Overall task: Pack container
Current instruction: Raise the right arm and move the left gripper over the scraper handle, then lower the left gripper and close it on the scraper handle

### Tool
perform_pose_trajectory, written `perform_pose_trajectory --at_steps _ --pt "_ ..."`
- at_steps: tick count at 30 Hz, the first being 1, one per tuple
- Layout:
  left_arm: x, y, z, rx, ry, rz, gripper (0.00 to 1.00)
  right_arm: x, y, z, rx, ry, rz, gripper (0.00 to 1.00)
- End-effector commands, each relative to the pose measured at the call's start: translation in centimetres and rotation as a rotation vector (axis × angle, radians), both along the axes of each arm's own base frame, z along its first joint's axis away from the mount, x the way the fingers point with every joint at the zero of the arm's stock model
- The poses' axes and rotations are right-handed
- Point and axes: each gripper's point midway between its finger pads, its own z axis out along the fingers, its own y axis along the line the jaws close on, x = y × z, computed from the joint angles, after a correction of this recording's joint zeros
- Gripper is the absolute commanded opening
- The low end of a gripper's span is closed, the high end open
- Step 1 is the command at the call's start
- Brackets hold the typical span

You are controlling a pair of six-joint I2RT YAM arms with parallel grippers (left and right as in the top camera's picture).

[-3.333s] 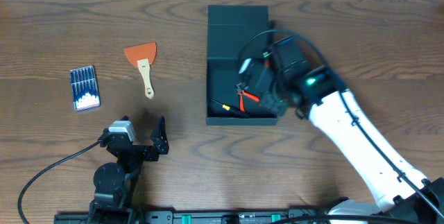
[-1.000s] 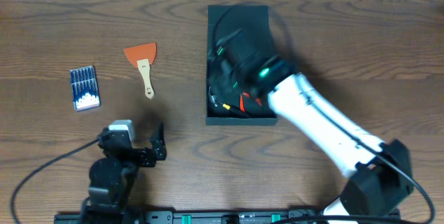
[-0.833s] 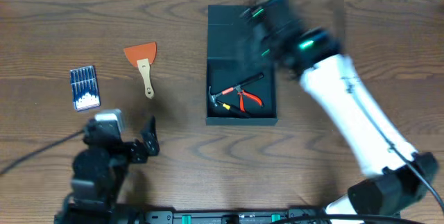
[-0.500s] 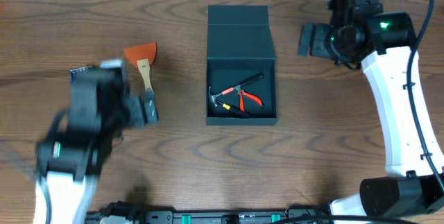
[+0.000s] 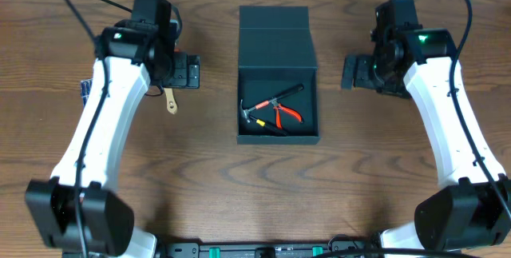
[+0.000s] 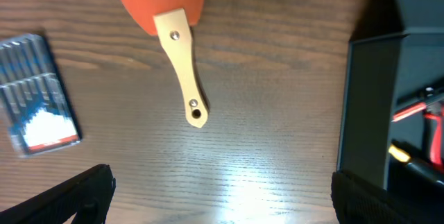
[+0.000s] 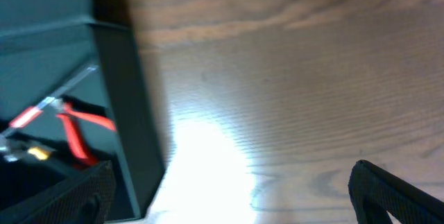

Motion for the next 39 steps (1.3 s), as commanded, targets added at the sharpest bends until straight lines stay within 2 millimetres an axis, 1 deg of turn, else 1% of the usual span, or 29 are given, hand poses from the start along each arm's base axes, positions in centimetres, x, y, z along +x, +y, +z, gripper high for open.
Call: perform_pose_trajectory --at_steps 1,5,7,9,14,17,20,22,26,29,36,39 --pt "0.7 0.1 -0.8 -0.02 0.022 0.004 0.99 -0.3 -2.0 -1.6 -0.033 0.025 -0.03 0.99" --pt "1.2 1.0 -3.0 -0.015 0.072 0.036 0.99 -0.4 -3.3 -2.8 -0.034 0.033 -0.058 0.99" --pt "1.8 1.8 -4.4 -0.017 0.094 0.072 0.99 -0.6 -3.7 -3.2 -0.036 0.039 -0.065 0.99" --pt "2.3 2.7 -5.6 -0.023 0.109 0.124 0.99 -0.7 -3.9 -3.5 -0.037 0.044 -0.064 0.99" --pt "3.0 4.6 -8.4 -0.024 0.158 0.175 0.99 -0.7 -3.9 -3.7 -0.037 0.045 -0.065 0.99" --pt "3.0 5.0 -10.3 -0.021 0.198 0.187 0.99 -0.6 -3.9 -3.7 -0.037 0.041 -0.066 0.99" --pt "3.0 5.1 -12.4 -0.017 0.237 0.188 0.99 -0.6 -4.0 -3.7 -0.037 0.041 -0.066 0.99" --pt "3.2 5.1 -13.4 -0.016 0.25 0.189 0.99 -0.6 -4.0 -3.7 -0.037 0.041 -0.066 0.99" --pt "3.5 5.1 -14.9 -0.014 0.263 0.189 0.99 -0.6 -3.9 -3.7 -0.037 0.041 -0.066 0.99" --pt "3.8 5.1 -15.5 -0.014 0.258 0.189 0.99 -0.6 -4.0 -3.7 -0.037 0.041 -0.066 0.99" --pt "4.2 5.1 -16.5 -0.019 0.255 0.213 0.99 -0.7 -3.9 -3.7 -0.037 0.046 -0.066 0.99" --pt "4.5 5.0 -16.5 -0.023 0.243 0.225 1.0 -0.8 -3.9 -3.7 -0.037 0.048 -0.066 0.99"
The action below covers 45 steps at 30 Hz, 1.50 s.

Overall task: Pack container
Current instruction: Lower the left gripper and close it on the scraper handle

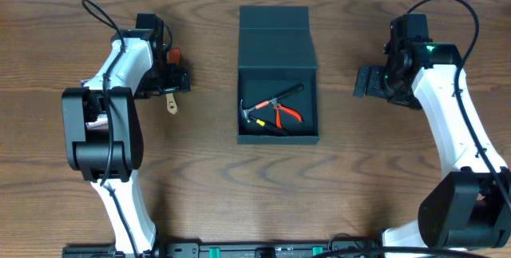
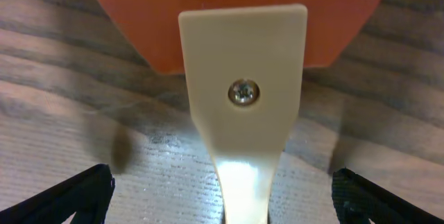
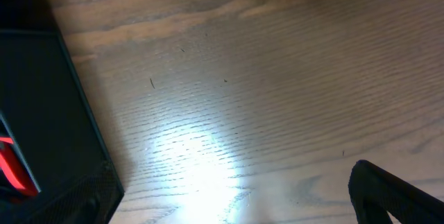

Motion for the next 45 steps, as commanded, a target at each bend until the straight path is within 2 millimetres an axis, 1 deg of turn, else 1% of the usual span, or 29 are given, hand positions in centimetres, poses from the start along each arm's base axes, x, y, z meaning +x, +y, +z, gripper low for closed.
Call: perform_pose_trajectory --at_steps 1,4,7,8,15,21,26,36,39,40,44,45 --pt "0.6 -0.1 -0.3 -0.008 -0.009 0.033 0.97 -0.3 -0.5 -0.4 -0.012 0.019 0.002 0.99" --pt "0.7 -0.1 -0.3 -0.008 -0.01 0.043 0.91 -0.4 -0.5 -0.4 -0.012 0.022 0.002 0.99" --pt "0.8 -0.1 -0.3 -0.008 -0.015 0.043 0.79 -0.5 -0.5 -0.5 -0.012 0.03 0.002 0.99" --pt "0.8 -0.1 -0.3 -0.008 -0.015 0.044 0.78 -0.6 -0.5 -0.5 -0.012 0.032 0.002 0.99" --pt "0.5 0.0 -0.6 -0.005 -0.01 0.058 0.77 -0.9 -0.5 -0.5 -0.012 0.044 0.002 0.99" --pt "-0.3 0.5 -1.2 0.022 0.012 0.067 0.75 -1.1 -0.5 -0.6 -0.012 0.051 0.002 0.99" --pt "-0.4 0.9 -1.3 0.049 0.016 0.068 0.74 -1.5 -0.5 -0.6 -0.012 0.069 0.003 0.99" --pt "-0.8 0.9 -1.6 0.048 0.026 0.068 0.73 -1.6 -0.5 -0.6 -0.012 0.075 0.002 0.99" --pt "-1.0 0.9 -1.8 0.048 0.033 0.068 0.63 -1.6 -0.5 -0.7 -0.012 0.075 0.002 0.99" --pt "-1.1 0.9 -1.8 0.048 0.035 0.068 0.61 -1.6 -0.5 -0.6 -0.012 0.075 0.002 0.99" --pt "-1.2 0.9 -1.8 0.048 0.037 0.068 0.49 -1.6 -0.5 -0.6 -0.012 0.075 0.002 0.99" --pt "-1.2 0.9 -1.8 0.048 0.037 0.068 0.48 -1.6 -0.5 -0.6 -0.012 0.075 0.002 0.99"
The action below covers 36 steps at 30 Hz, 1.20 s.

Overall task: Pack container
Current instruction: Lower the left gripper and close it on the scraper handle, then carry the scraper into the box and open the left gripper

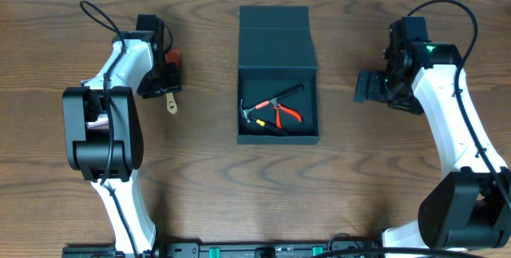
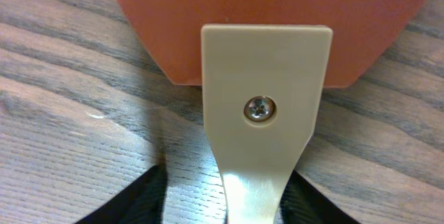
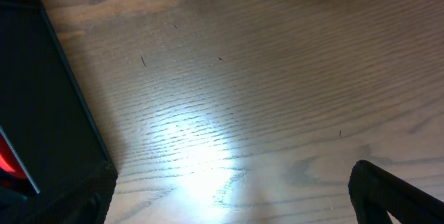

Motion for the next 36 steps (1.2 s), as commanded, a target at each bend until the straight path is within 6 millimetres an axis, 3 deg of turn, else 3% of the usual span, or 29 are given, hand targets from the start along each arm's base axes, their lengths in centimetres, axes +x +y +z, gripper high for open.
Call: perform_pose_trajectory --at_steps 1,5,14,25,29,36 --pt "-1.4 0.6 -1.4 0.031 0.053 0.002 0.45 -0.2 -0.5 -0.4 -0.012 0.015 0.003 0.99" --pt "-1.4 0.4 -1.4 0.024 0.053 0.001 0.24 -0.2 -0.5 -0.4 -0.012 0.017 0.003 0.99" --pt "-1.4 0.4 -1.4 0.024 0.053 0.001 0.06 -0.2 -0.5 -0.4 -0.012 0.016 0.003 0.99" --pt "-1.7 0.3 -0.7 0.024 0.059 -0.001 0.06 -0.2 -0.5 -0.4 -0.012 0.016 0.003 0.99" --pt "-1.2 0.3 1.7 0.023 0.01 -0.002 0.06 -0.2 -0.5 -0.4 -0.014 0.017 0.018 0.99" --pt "-0.5 -0.5 9.5 0.023 -0.163 -0.038 0.06 -0.2 -0.5 -0.4 -0.017 0.017 0.035 0.99"
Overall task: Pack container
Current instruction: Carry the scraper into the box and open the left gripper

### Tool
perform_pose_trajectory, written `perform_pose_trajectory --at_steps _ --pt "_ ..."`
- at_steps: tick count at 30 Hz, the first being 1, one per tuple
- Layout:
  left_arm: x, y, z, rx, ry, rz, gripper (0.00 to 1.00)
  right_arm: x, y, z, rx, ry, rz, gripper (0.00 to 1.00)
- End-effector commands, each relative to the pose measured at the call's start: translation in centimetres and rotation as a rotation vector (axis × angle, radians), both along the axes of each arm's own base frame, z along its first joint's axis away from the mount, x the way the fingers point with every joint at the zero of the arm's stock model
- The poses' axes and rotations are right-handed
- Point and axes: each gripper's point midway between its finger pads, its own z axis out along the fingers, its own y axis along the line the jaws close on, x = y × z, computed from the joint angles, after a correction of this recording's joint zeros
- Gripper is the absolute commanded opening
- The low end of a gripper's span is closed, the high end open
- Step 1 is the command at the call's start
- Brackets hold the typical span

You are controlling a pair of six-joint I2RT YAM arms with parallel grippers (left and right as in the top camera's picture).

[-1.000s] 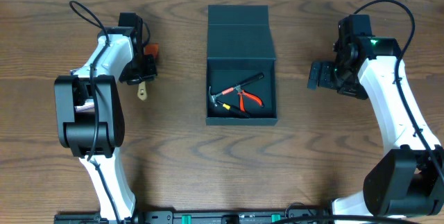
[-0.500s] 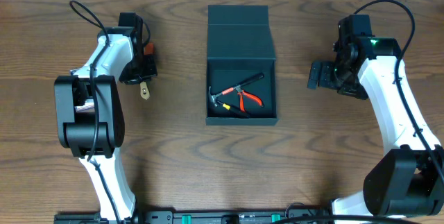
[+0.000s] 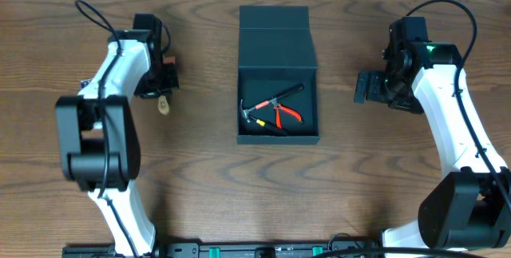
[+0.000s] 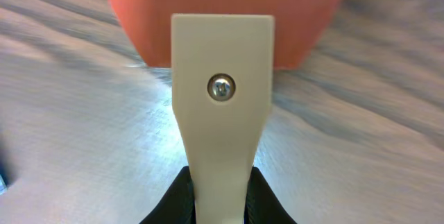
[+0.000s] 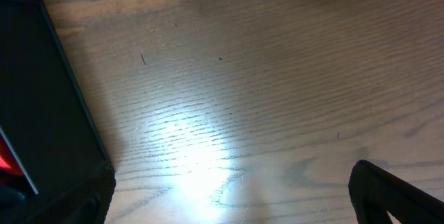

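Note:
A scraper with an orange blade (image 4: 222,16) and a cream handle (image 4: 222,113) is at the table's left; its handle end (image 3: 163,106) pokes out below the arm in the overhead view. My left gripper (image 4: 220,200) is shut on that handle, a black finger (image 4: 177,197) pressed to each side. The black box (image 3: 278,136) stands open at centre with a hammer (image 3: 251,113) and red pliers (image 3: 286,114) inside. My right gripper (image 3: 369,88) is open over bare wood to the right of the box, nothing between its fingers (image 5: 388,193).
The box's lid (image 3: 275,38) lies folded back toward the table's far edge. A blue tool case (image 3: 82,89) peeks out to the left of the left arm, mostly hidden. The box's dark wall (image 5: 41,99) fills the left of the right wrist view.
My left jaws have gone from a narrow gap around the scraper's handle to shut on it, and the scraper sits slightly further left. The right arm has not moved.
First my left gripper was open well above the scraper and my right gripper hung by the box's right wall. Then the left was down close over the scraper with jaws wide, the right further from the box. The jaws then narrowed, and now grip the handle.

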Motion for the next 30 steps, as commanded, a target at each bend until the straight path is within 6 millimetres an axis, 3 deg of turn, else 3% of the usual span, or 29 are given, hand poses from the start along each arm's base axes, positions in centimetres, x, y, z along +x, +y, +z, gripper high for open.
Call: perform_pose_trajectory --at_steps 1,7,10,13,16,22,26,30 --pt "0.6 -0.7 6.5 0.018 -0.158 -0.048 0.06 -0.2 -0.5 -0.4 -0.014 0.015 0.013 0.99" --pt "-0.3 -4.5 14.1 0.015 -0.351 -0.196 0.05 -0.2 -0.5 -0.4 -0.016 0.016 0.025 0.99" --pt "-1.2 -7.2 16.7 0.008 -0.423 -0.293 0.06 -0.2 -0.5 -0.4 -0.016 0.015 0.025 0.99" --pt "-2.4 -10.5 18.2 0.013 -0.465 -0.478 0.06 -0.1 -0.5 -0.4 -0.016 0.013 0.025 0.99" --pt "-4.2 -15.3 18.5 -0.012 -0.485 -0.786 0.06 -0.1 -0.5 -0.4 -0.016 0.012 0.028 0.99" --pt "-7.8 -22.6 17.6 -0.044 -0.512 -1.386 0.06 -0.1 -0.5 -0.4 -0.016 0.014 0.028 0.99" --pt "-8.1 -24.7 16.6 -0.04 -0.526 -1.514 0.06 -0.1 -0.5 -0.4 -0.016 0.013 0.028 0.99" --pt "-7.4 -25.3 14.0 -0.053 -0.465 -1.524 0.06 -0.1 -0.5 -0.4 -0.016 0.014 0.028 0.99"
